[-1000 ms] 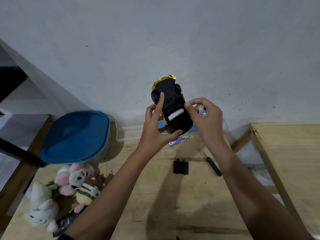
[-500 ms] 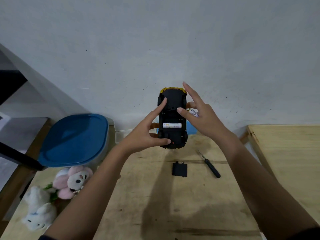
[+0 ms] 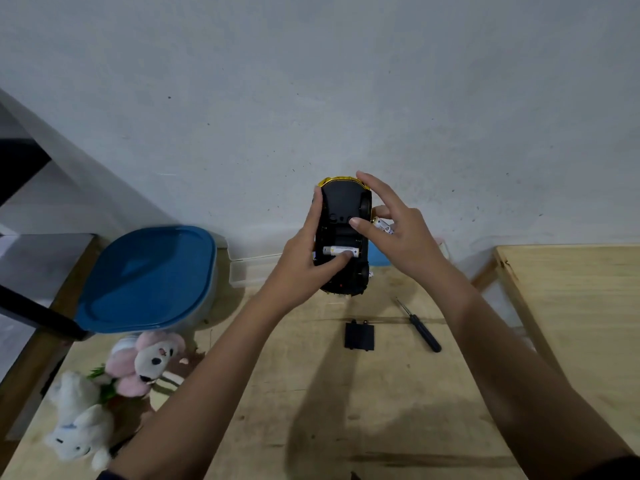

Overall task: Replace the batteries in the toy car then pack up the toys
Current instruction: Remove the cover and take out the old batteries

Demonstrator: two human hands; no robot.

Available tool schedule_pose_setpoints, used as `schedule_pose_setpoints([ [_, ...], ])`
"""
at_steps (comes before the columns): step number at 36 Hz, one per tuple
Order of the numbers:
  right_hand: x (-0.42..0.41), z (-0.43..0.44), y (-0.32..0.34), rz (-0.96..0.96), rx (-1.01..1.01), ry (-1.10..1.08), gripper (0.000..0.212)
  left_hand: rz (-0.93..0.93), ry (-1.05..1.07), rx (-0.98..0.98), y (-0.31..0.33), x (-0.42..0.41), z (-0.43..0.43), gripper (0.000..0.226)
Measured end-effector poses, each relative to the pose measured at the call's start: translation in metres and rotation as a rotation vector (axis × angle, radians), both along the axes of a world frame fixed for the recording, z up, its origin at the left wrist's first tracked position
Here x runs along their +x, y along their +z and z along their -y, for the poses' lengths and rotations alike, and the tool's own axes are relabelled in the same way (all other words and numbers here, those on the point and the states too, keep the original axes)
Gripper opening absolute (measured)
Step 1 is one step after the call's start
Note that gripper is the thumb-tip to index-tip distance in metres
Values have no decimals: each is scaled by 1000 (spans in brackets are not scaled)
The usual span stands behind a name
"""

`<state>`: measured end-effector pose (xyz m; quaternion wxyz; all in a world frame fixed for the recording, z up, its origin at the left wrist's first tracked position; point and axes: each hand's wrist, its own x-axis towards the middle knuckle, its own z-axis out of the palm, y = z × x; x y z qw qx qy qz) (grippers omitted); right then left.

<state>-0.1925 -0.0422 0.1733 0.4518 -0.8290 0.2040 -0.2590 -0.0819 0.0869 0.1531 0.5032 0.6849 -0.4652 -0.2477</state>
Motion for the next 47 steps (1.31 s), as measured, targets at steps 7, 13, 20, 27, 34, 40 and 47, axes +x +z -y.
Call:
schedule_pose_setpoints([
  [7,-4,2,-3,-20,-16,-8,55,59,86,22,-5,-11,7,107],
  [13,-6,5,-5,-61,-80,32,57,161,171,93,-7,-18,15,111],
  [20,-8,3,-7,-69,-70,57,57,198,253,140,-12,-24,18,104],
  [27,-8,2,-9,-89,-62,69,56,227,289,185,-15,-29,15,105],
  [34,-8,1,-11,-108,-65,56,55,284,331,204,-17,-34,16,104],
  [40,-8,2,-16,-128,-60,60,55,308,329,208,-20,-32,17,105],
  [47,-6,0,-21,-147,-66,59,55,310,325,238,-20,-32,16,105],
])
